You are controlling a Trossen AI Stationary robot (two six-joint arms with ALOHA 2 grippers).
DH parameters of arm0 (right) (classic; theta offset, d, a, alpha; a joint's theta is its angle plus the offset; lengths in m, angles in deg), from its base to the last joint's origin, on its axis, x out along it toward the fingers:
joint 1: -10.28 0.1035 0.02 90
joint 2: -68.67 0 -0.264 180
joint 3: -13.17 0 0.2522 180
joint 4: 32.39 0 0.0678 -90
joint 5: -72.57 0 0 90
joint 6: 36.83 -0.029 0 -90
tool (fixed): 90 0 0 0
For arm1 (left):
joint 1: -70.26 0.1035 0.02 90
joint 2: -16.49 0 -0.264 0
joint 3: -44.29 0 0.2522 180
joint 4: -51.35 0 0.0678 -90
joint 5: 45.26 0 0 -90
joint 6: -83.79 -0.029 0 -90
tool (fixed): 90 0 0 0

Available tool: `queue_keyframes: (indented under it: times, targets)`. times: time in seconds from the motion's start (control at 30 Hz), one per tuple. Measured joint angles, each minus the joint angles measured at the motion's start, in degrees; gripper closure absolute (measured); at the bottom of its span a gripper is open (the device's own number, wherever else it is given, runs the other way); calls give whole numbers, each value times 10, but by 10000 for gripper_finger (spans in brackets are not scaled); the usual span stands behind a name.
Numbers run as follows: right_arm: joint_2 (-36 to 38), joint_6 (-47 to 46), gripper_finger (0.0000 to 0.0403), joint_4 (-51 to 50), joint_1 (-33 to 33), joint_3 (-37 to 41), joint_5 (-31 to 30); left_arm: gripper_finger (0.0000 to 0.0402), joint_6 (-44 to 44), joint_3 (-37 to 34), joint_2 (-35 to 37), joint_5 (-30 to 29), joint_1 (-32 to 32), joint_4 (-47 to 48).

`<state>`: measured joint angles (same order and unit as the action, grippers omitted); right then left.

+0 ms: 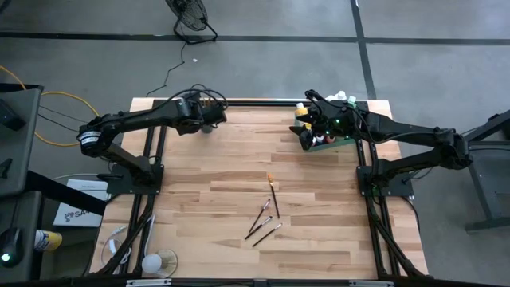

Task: Pick & Place Paint Supplies
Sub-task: Put the gold paintbrush into the blue cup

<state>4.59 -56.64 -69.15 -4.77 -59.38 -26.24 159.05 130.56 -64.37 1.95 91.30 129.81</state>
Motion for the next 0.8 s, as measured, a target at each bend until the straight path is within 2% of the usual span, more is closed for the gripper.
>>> queue_keyframes:
  times: [0.13,0.23,0.33,0.43,0.47,0.53,0.57,0.67,0.73,0.8]
  targets:
    - [0,0,160,-2,0,0,0,39,26,0,0,-18,0,60]
    - [0,0,160,-2,0,0,0,39,56,0,0,-10,0,46]
    - [0,0,160,-2,0,0,0,39,39,0,3,-15,4,42]
    - [0,0,160,-2,0,0,0,39,-20,2,-5,-42,9,63]
    - [0,0,160,-2,0,0,0,39,-4,2,-11,-43,13,85]
    - [0,-2,160,-3,0,0,0,39,97,-1,-16,-23,23,124]
    - [0,-7,160,-3,0,0,0,39,113,-1,-14,-15,23,116]
    - [0,-12,160,-3,0,0,0,39,27,2,-14,-28,23,94]
    - [0,-12,160,-4,0,0,0,39,81,-1,-15,-24,22,116]
    - [0,-12,160,-5,0,0,0,39,89,0,-10,-25,22,94]
